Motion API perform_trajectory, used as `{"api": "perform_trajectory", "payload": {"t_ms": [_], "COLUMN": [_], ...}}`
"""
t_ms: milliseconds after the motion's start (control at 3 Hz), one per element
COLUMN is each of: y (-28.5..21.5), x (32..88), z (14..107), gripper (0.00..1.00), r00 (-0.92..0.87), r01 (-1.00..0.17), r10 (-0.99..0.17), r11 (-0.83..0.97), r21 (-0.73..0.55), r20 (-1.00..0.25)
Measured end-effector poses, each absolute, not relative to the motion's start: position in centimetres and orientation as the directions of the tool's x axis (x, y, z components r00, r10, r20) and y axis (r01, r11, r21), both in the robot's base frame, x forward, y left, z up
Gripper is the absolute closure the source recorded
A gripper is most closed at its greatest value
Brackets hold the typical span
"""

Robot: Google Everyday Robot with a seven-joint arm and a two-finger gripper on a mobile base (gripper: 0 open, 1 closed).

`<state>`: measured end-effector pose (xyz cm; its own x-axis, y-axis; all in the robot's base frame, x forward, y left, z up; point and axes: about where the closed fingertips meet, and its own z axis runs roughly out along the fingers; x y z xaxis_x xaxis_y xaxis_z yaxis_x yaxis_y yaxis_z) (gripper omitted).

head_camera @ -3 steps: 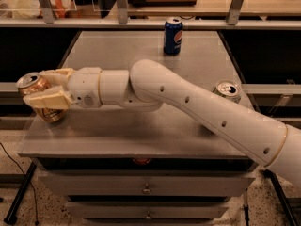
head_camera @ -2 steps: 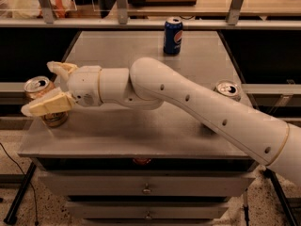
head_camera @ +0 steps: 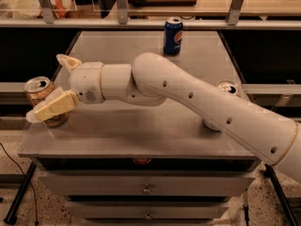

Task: Place orange can upright

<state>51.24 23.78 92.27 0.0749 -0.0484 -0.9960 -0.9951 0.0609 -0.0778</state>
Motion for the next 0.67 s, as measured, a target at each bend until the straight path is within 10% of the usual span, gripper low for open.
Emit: {"api": "perform_trajectory", "payload": {"t_ms": [667], "y": [20.7], "x": [51.0], "z": [95.0], "gripper": [0.0], "r00": [0.106], "r01": [-0.988], "r10": [-0.147], "r11": [0.093], "r21": [-0.12], "r20": [-0.983]}}
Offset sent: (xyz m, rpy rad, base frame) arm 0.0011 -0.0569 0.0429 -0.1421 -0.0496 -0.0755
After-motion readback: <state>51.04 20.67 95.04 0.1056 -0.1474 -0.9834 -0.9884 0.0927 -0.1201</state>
